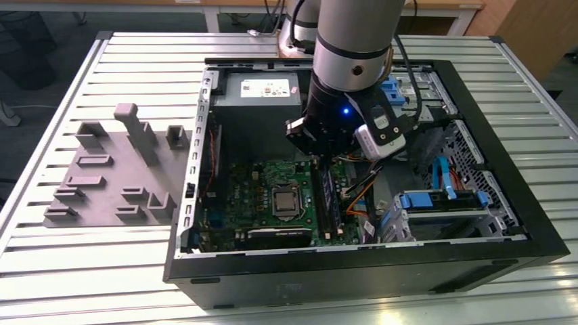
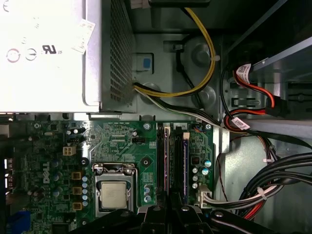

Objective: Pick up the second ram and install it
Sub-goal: 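Insert the second ram into the second slot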

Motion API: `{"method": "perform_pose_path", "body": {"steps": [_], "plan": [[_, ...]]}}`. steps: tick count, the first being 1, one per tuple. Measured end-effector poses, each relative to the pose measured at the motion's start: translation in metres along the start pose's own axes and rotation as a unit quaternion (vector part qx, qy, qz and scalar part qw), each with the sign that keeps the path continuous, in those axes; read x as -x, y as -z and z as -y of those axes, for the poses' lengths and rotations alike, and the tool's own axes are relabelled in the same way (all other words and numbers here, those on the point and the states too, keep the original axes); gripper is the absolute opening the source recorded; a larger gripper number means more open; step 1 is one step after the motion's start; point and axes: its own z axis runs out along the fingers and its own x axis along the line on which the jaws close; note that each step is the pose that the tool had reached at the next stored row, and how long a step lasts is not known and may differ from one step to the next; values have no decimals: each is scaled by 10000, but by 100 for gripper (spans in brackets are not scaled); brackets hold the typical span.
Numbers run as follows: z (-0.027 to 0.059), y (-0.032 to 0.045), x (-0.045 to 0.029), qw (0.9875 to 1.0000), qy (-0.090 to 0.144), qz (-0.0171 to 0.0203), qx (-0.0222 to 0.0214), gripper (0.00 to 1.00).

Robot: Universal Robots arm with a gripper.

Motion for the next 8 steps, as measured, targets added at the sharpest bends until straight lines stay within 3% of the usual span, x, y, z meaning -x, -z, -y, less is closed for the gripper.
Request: {"method": "perform_pose_path", "body": {"steps": [8], "plan": [[2, -89, 6, 10000, -3, -2, 31, 14]]}}
